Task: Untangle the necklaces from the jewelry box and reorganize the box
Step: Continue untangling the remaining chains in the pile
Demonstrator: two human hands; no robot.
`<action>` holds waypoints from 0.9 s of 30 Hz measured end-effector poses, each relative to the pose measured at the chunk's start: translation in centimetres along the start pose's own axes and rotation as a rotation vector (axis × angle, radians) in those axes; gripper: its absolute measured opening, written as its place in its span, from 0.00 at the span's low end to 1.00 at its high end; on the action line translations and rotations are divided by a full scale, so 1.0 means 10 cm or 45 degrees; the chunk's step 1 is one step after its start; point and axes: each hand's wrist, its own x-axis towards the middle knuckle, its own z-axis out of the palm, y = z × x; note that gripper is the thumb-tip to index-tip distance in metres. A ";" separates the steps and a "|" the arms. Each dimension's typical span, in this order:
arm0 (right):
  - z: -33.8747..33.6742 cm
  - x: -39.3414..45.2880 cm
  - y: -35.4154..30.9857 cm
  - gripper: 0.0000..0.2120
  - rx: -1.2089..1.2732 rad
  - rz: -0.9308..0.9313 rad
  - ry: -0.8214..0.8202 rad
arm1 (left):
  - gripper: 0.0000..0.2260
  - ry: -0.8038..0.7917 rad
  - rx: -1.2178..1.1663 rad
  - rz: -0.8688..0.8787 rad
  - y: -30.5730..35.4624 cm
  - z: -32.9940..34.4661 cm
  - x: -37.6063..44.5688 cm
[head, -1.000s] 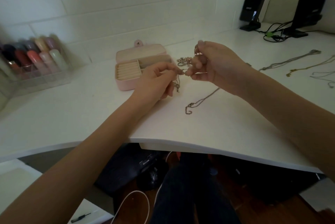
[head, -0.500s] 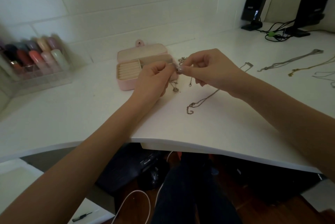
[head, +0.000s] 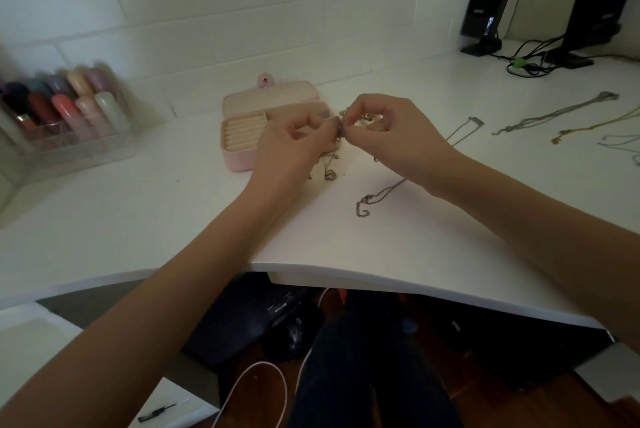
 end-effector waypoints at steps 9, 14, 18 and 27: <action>0.02 0.04 0.01 0.07 0.131 0.047 0.180 | 0.02 0.001 0.041 0.042 -0.05 -0.01 0.01; -0.01 0.06 -0.04 0.09 0.825 0.504 -0.018 | 0.11 0.054 0.141 -0.023 -0.07 0.00 0.04; -0.08 0.06 -0.03 0.14 0.993 0.598 -0.240 | 0.07 0.099 0.021 -0.059 -0.01 -0.01 0.03; -0.07 0.04 -0.03 0.20 0.770 0.398 -0.333 | 0.10 0.246 -0.030 -0.098 -0.01 -0.06 0.07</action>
